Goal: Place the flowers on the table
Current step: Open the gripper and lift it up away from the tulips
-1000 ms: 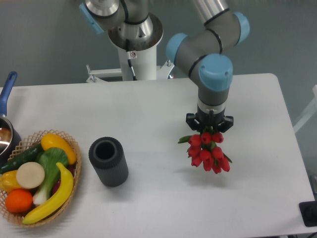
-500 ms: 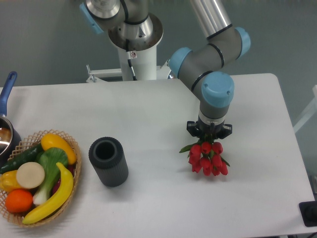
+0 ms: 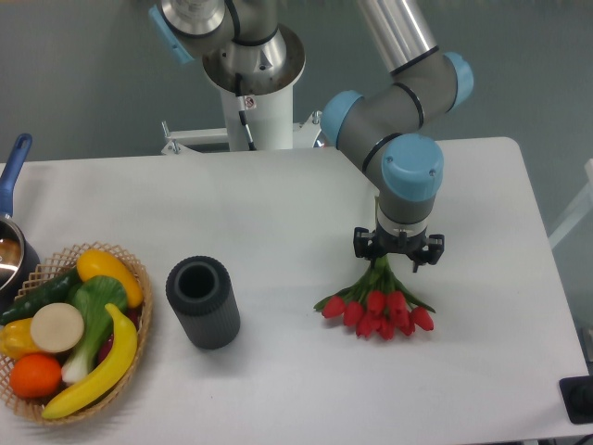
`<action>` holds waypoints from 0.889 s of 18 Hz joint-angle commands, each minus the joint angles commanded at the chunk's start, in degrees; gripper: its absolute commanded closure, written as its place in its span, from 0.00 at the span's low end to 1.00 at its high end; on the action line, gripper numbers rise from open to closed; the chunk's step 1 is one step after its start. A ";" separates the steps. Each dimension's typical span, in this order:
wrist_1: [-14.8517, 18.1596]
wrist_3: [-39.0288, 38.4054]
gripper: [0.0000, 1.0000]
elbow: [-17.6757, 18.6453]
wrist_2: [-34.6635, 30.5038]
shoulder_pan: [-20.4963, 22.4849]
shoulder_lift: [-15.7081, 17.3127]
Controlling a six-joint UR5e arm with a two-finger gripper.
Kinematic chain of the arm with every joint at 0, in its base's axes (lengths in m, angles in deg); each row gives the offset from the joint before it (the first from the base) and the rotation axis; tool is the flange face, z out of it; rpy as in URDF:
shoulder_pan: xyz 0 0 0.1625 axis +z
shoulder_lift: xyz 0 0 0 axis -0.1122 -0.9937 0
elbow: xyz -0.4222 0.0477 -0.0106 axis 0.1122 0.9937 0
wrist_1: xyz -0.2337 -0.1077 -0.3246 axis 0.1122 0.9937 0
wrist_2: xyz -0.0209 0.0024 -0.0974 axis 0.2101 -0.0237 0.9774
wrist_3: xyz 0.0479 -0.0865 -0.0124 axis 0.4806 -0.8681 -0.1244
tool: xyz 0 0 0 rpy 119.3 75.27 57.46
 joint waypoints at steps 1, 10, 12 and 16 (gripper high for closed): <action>-0.26 1.31 0.00 -0.17 0.00 0.26 0.52; 0.35 22.65 0.00 -0.35 3.76 10.27 4.22; 0.61 28.72 0.00 -0.35 7.37 12.65 5.10; 0.70 36.03 0.00 -0.26 8.00 15.73 5.54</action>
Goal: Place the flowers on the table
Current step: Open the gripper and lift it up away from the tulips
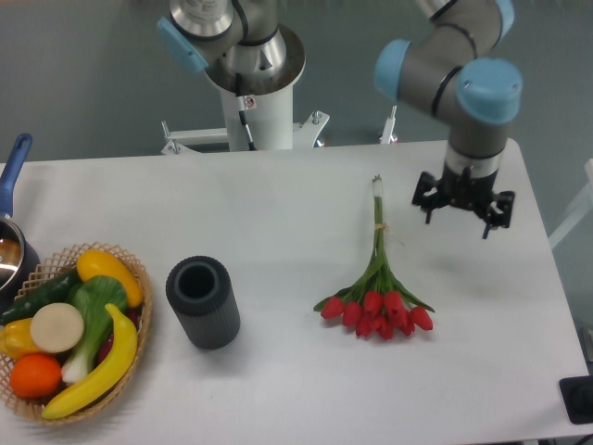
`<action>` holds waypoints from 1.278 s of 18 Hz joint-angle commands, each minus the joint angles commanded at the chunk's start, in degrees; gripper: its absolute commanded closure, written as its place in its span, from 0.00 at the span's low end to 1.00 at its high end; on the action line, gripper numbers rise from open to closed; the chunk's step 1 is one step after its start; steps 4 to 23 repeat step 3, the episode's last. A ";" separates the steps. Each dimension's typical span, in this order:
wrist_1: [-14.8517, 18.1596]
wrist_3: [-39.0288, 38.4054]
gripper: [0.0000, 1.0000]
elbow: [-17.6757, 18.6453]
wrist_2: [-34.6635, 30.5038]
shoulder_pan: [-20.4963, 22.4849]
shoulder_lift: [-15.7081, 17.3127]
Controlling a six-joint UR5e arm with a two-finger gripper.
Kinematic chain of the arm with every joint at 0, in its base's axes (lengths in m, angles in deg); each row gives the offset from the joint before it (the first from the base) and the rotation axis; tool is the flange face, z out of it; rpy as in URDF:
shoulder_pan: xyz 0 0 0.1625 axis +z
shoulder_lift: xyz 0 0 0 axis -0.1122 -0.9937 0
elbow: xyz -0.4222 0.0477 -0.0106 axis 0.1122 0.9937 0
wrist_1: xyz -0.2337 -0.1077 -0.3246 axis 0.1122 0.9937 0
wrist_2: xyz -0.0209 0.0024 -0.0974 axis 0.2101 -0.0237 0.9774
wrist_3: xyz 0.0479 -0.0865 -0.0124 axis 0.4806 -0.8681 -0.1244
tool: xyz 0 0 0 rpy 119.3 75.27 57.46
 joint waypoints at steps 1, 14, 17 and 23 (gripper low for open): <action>0.00 0.36 0.00 0.00 0.00 0.36 0.00; 0.09 0.36 0.00 0.00 0.18 0.45 0.00; 0.09 0.36 0.00 0.00 0.18 0.45 0.00; 0.09 0.36 0.00 0.00 0.18 0.45 0.00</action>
